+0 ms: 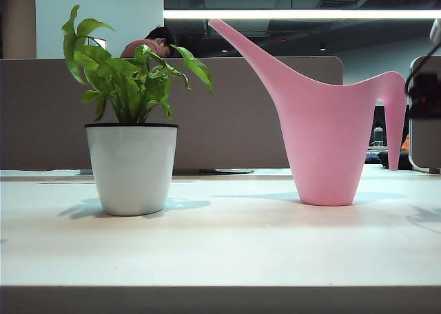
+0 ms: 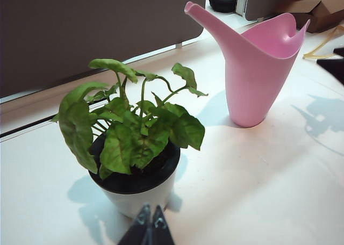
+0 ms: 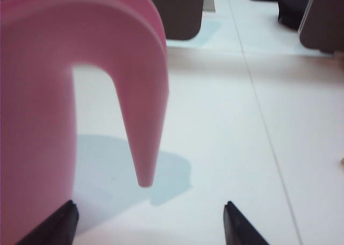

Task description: Pick up the watering can from the table, water the potted plant, and put the can back.

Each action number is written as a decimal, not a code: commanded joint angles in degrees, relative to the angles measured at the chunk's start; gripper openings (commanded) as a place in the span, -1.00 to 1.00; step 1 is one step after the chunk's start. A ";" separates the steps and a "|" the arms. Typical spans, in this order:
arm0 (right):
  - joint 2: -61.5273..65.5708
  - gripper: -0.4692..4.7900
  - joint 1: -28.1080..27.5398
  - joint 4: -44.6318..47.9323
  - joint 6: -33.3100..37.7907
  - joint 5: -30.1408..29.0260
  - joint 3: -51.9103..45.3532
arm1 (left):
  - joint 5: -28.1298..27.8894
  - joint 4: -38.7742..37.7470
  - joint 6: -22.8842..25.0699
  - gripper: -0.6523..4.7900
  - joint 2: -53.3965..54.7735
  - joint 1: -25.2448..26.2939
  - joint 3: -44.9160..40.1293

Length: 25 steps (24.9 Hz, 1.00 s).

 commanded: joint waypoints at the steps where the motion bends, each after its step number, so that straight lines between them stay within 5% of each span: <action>1: 2.91 0.59 0.00 6.49 0.04 -0.13 0.26 | 0.07 0.31 0.44 -0.78 -0.09 0.00 0.39; 25: 21.51 0.60 0.09 10.45 0.07 -5.92 16.28 | -0.35 0.28 2.56 -0.78 -0.04 0.00 0.37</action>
